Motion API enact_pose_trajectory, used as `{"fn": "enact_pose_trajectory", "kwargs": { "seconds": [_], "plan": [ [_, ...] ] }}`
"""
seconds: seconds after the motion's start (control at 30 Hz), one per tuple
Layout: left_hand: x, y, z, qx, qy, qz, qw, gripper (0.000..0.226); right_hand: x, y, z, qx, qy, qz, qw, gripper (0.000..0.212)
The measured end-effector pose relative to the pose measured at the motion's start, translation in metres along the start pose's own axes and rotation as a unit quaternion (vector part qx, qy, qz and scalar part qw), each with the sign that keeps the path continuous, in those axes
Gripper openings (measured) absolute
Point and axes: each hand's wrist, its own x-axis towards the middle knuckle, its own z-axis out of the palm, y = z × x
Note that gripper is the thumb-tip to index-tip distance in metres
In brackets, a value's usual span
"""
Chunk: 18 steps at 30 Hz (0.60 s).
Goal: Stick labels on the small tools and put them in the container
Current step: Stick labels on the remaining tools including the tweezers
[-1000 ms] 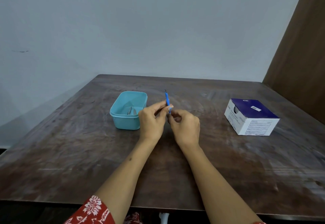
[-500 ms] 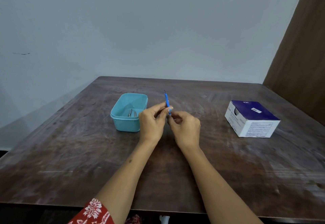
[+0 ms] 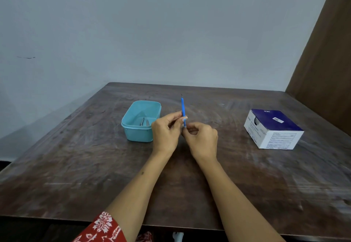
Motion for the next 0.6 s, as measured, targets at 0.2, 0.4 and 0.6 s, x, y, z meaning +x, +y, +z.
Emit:
{"fn": "enact_pose_trajectory", "kwargs": {
  "seconds": [0.2, 0.4, 0.6],
  "plan": [
    [-0.0007, 0.0013, 0.0004, -0.003, 0.001, 0.001, 1.000, 0.021, -0.0008, -0.0002, 0.0011, 0.023, 0.032, -0.026, 0.999, 0.011],
    [0.0000, 0.0002, -0.0002, -0.012, 0.005, -0.005, 1.000, 0.021, -0.0002, -0.0002, 0.0014, 0.026, 0.018, -0.027, 0.999, 0.011],
    [-0.0002, -0.0015, 0.0006, -0.018, -0.002, -0.016, 1.000, 0.020, -0.0009, 0.0005, 0.0011, 0.015, 0.005, -0.022, 1.000, 0.012]
  ]
}}
